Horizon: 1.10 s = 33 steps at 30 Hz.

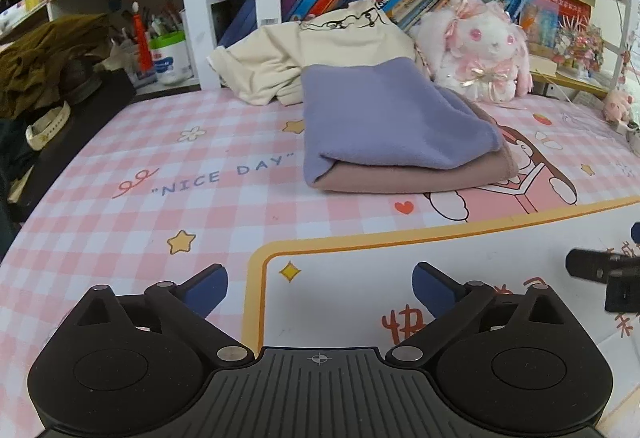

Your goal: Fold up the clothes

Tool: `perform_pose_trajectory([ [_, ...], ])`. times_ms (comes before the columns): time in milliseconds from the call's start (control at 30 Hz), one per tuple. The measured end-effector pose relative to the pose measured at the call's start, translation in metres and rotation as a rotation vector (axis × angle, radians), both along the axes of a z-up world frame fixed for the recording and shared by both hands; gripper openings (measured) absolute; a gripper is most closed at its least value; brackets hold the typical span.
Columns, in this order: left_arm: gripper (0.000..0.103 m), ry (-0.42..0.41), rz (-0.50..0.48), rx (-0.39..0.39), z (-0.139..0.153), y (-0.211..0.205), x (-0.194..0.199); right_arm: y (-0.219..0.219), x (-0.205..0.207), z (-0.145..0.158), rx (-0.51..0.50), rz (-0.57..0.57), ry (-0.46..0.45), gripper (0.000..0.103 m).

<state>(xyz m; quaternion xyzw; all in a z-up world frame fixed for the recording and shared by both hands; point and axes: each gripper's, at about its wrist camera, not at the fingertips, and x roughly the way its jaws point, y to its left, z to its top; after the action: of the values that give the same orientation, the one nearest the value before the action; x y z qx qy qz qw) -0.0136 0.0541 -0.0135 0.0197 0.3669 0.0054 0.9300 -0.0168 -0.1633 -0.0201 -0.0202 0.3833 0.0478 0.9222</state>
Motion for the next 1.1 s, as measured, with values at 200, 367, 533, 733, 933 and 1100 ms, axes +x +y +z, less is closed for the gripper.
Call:
perform_pose_trajectory([
  [200,0.102,0.007,-0.019,-0.001,-0.001,-0.001,-0.001,0.004,-0.002,-0.002,0.001,0.02,0.003,0.101],
  [367,0.102,0.02,-0.023,-0.018,-0.002,-0.001,0.002,0.001,-0.004,-0.003,0.002,0.005,0.006,0.102],
  [533,0.102,0.047,-0.043,-0.045,-0.006,-0.002,0.005,-0.002,-0.005,-0.004,0.006,-0.012,0.011,0.103],
  [733,0.102,0.054,-0.05,-0.057,-0.006,-0.005,0.006,-0.006,-0.005,-0.006,0.013,-0.032,0.019,0.103],
  [933,0.102,0.048,-0.053,-0.051,-0.005,-0.006,0.007,-0.009,-0.004,-0.006,0.019,-0.048,0.023,0.103],
  [1100,0.102,0.048,-0.056,-0.045,-0.005,-0.006,0.009,-0.009,-0.002,-0.006,0.019,-0.045,0.02,0.103],
])
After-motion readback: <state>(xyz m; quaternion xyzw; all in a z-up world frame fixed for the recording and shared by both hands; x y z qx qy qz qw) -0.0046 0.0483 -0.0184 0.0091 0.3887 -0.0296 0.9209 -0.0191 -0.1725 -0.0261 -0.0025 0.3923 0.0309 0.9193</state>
